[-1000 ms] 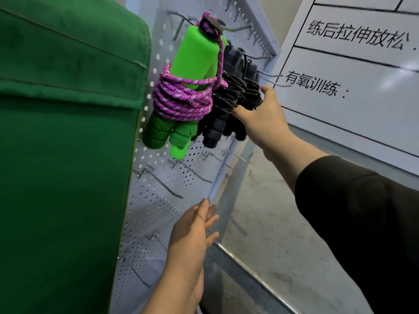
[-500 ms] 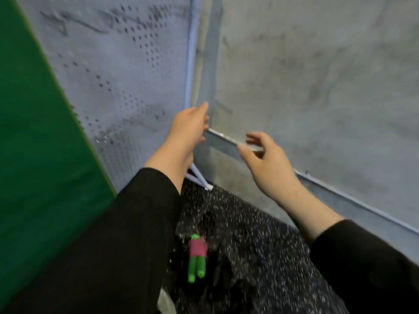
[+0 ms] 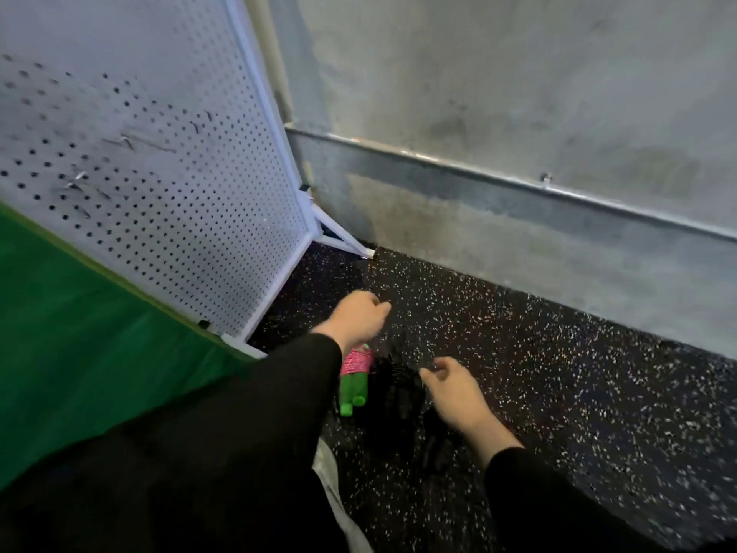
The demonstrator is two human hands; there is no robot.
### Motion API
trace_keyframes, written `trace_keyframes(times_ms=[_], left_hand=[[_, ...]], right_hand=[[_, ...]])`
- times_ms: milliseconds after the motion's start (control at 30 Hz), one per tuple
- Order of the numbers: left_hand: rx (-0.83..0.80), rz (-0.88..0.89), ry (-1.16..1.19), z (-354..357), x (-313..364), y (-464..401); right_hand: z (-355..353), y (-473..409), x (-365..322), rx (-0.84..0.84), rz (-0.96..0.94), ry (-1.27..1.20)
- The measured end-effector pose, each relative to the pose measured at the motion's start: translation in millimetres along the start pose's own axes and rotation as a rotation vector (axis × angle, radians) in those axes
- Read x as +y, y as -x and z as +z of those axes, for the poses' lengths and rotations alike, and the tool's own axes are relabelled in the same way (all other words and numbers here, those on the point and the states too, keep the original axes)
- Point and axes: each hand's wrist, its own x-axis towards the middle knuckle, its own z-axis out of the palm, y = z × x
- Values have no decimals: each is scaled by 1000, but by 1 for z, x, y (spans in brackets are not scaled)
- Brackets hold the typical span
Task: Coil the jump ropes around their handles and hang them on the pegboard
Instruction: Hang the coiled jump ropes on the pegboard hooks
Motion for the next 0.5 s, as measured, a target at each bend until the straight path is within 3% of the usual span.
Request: trace_keyframes(times_ms=[100, 200, 267, 367, 500], left_hand=[[-72, -94, 61, 64, -19, 5], [-18, -68, 17, 111, -34, 14], [28, -23, -26, 130, -36, 17], [-37, 40, -83, 149, -32, 16], [-106, 49, -112, 159, -32, 15]], right_hand=[[18, -16, 32, -40, 145, -10], [31, -27, 54, -4, 273, -34], [37, -33, 71, 36, 389, -66], [42, -42, 101, 70, 560, -143], [64, -50, 125, 4, 630, -278]])
